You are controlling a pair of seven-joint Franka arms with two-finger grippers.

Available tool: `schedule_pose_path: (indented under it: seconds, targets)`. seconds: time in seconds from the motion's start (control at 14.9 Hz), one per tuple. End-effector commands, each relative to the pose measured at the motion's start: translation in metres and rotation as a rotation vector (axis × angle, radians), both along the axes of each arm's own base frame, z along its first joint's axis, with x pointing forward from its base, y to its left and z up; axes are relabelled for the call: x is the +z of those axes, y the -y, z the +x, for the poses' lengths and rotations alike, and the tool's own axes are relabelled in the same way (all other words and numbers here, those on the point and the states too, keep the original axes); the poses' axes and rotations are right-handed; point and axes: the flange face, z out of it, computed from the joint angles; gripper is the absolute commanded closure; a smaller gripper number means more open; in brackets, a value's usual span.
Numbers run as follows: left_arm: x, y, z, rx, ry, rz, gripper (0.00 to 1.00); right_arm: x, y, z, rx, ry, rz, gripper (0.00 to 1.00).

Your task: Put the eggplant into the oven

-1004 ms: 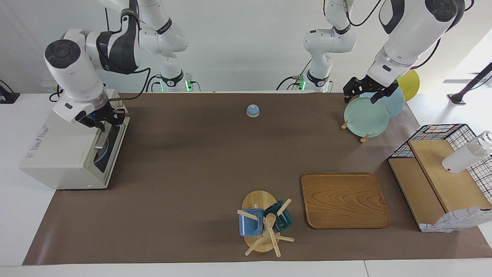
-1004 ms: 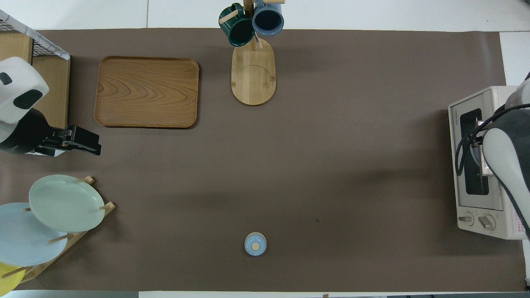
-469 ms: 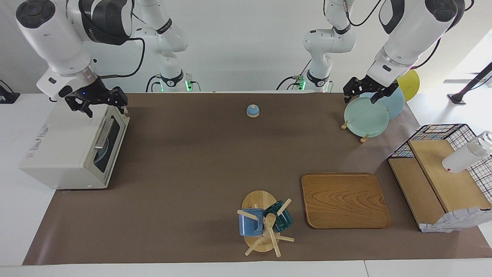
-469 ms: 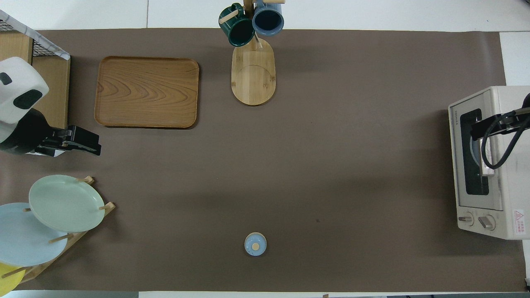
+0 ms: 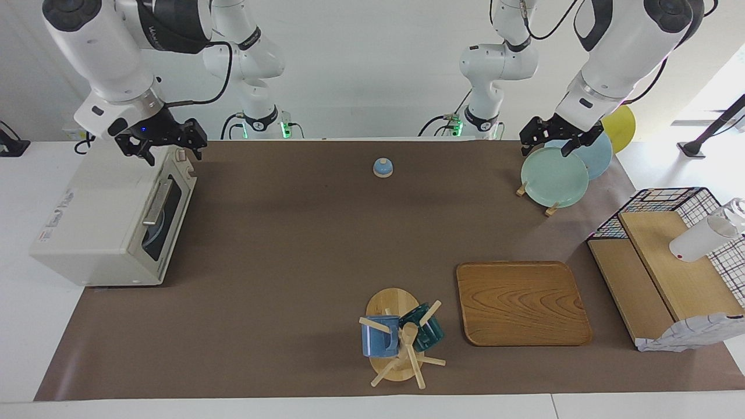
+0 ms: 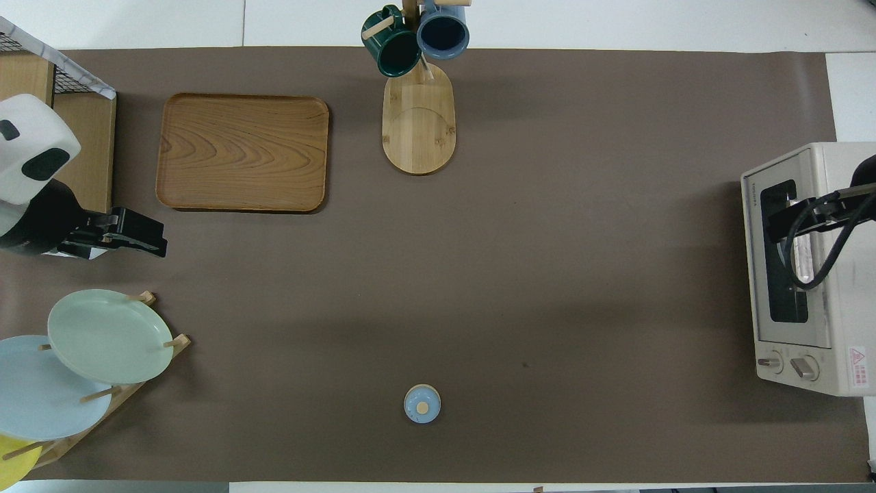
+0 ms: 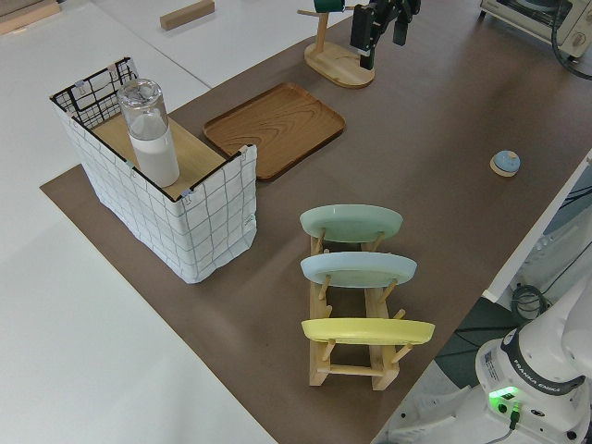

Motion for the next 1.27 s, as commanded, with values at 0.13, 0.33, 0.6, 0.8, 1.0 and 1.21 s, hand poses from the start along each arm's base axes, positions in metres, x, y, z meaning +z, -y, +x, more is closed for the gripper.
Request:
schedule_pose_path:
  seconds: [0.13, 0.33, 0.6, 0.8, 1.0, 1.21]
  targets:
    - [0.0043, -0.0047, -0.0055, 0.006, -0.001, 0.017, 0.0, -0.0015, 0.0134, -0.0113, -0.04, 0.008, 0.027, 0.0]
    - [0.0043, -0.0039, -0.0056, 0.004, -0.001, 0.017, 0.0, -0.0006, 0.0128, -0.0103, -0.088, 0.015, 0.019, 0.0]
    - [0.0043, -0.0039, -0.0056, 0.004, -0.001, 0.017, 0.0, -0.0006, 0.0152, -0.0092, -0.094, 0.019, 0.018, 0.0]
    - [0.0043, -0.0039, -0.0056, 0.004, -0.001, 0.017, 0.0, -0.0004, 0.0159, -0.0088, -0.11, 0.022, 0.018, 0.0]
    - [0.0043, -0.0039, -0.0056, 0.004, -0.001, 0.017, 0.0, 0.0005, 0.0152, -0.0084, -0.11, 0.027, 0.016, 0.0]
    - [0.0043, -0.0047, -0.0055, 0.006, -0.001, 0.017, 0.0, 0.0015, 0.0151, -0.0086, -0.11, 0.03, 0.018, 0.0]
